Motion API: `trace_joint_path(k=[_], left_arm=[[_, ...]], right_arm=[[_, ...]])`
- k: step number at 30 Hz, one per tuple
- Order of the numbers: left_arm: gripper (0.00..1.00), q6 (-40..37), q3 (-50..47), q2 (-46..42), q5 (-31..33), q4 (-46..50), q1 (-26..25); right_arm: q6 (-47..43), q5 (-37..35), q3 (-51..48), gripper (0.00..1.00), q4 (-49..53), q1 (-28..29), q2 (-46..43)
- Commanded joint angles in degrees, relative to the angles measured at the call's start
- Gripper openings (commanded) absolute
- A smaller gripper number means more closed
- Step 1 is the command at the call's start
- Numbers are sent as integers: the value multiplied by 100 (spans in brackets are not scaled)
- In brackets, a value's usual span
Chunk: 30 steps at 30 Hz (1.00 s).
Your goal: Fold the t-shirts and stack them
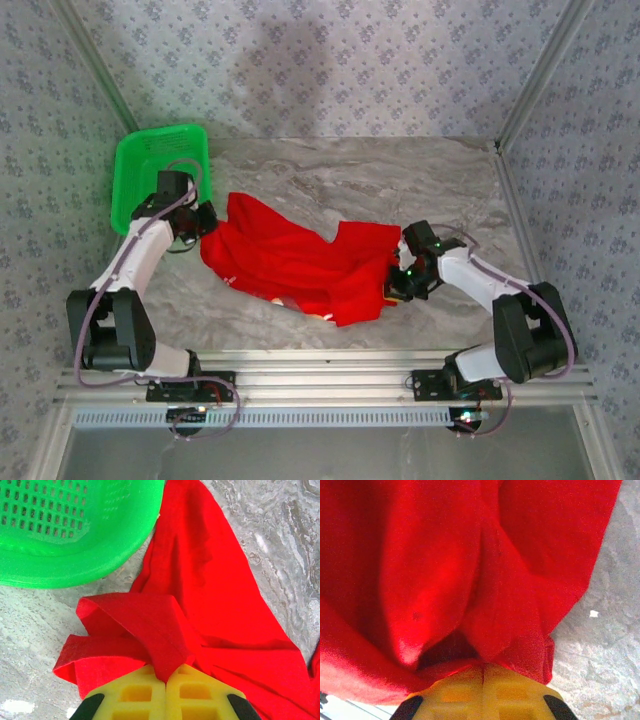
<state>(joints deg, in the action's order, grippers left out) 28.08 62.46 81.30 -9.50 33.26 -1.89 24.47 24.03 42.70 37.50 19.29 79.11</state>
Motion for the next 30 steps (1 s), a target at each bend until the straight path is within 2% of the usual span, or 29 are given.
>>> trace_joint_path(k=[1,11,17,21,26,30], left_arm=[[0,-12,100,-269,-64,110,-7],[0,14,154,-409,-87,199,-5],[0,48,692,-551,-148,385,38],[0,53,1548,-456,-274,524,139],[0,-160,3132,27,-340,825,378],[0,-152,4497,463,-442,973,551]], right_arm=[[-48,132,166,0,436,26,-302],[11,265,499,0,865,-73,-748],[244,708,1147,0,943,-617,-1220],[610,1079,2084,0,692,-1108,-1403],[936,1593,3775,0,293,-2093,-1121],[1839,2213,4771,0,-572,-2950,-802]])
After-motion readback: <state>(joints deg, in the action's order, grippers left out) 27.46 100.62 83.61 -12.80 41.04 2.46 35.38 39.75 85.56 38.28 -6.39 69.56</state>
